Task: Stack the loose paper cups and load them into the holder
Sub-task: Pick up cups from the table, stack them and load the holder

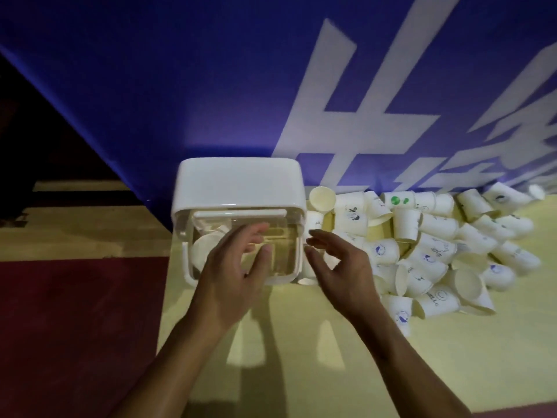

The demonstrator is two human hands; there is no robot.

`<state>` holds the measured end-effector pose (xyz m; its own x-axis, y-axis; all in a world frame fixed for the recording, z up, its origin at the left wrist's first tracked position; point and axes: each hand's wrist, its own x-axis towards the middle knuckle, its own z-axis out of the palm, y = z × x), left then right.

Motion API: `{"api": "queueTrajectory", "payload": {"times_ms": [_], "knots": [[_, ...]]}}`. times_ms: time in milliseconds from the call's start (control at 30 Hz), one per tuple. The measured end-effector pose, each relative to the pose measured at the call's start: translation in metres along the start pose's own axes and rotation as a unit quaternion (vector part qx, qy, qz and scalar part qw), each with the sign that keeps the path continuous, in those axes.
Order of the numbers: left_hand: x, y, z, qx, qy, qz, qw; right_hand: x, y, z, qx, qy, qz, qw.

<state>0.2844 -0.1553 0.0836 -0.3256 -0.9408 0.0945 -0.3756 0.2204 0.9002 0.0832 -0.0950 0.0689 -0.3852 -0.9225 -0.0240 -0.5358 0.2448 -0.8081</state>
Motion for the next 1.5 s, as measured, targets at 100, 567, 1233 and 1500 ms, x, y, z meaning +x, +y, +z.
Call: {"api": "queueTrajectory", "payload": {"times_ms": [100,567,1233,1500], "knots": [[0.032,0.040,0.057,0.042,-0.057,0.052,0.996,0.010,0.026,-0.065,-0.018,0.048,0.020,0.998],[0.142,0.070,0.401,0.323,-0.272,-0.038,0.905,0.015,0.213,-0.297,-0.027,0.116,0.145,0.982],[0.138,0.100,0.381,0.017,-0.144,-0.176,0.974,0.206,0.395,-0.390,-0.205,0.056,0.243,0.946],[0.145,0.105,0.357,-0.043,-0.244,-0.145,0.958,0.209,0.398,-0.384,-0.221,0.109,0.161,0.956]]}}
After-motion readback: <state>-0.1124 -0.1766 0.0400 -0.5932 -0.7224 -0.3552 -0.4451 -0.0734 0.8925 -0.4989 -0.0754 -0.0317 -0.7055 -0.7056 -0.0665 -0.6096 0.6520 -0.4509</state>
